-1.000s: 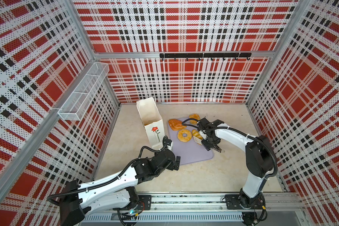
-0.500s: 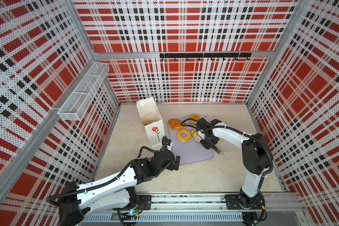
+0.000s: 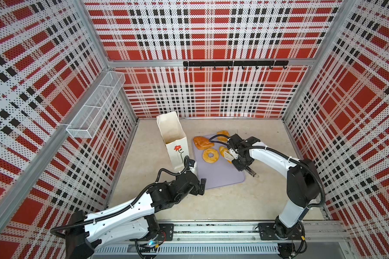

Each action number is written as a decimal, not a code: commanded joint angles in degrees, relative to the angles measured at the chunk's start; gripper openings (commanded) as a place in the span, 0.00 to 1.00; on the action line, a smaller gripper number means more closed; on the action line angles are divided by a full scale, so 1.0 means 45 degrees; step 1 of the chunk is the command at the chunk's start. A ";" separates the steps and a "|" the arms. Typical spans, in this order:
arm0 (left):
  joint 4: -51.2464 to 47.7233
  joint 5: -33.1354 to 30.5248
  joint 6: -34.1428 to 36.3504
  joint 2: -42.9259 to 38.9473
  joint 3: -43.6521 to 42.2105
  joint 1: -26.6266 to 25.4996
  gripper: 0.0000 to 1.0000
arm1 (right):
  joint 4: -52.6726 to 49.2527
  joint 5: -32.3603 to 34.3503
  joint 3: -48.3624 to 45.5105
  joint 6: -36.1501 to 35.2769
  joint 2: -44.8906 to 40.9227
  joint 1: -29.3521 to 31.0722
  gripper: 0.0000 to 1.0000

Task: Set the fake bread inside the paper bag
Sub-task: 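Close the right tongs on the striped croissant and lift it, then carry the striped croissant in the right tongs over the bag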

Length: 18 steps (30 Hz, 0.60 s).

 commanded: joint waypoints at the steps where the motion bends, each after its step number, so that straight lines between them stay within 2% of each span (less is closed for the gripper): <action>1: -0.0138 -0.0454 -0.0129 -0.0386 -0.0068 -0.0038 0.99 | -0.0025 -0.0066 -0.0227 0.0316 -0.0959 0.0048 0.27; 11: -0.0384 -0.1051 -0.0085 -0.0986 0.0077 -0.0415 0.99 | -0.0034 -0.0260 -0.0220 0.0703 -0.2576 0.1037 0.27; 14: -0.0510 -0.1499 -0.0039 -0.1153 0.0174 -0.0657 0.99 | 0.0363 -0.0960 -0.0224 0.0941 -0.3055 0.1272 0.27; 18: -0.0797 -0.1838 -0.0035 -0.1479 0.0258 -0.0797 0.99 | 0.0565 -0.1072 -0.0056 0.1277 -0.3511 0.1799 0.27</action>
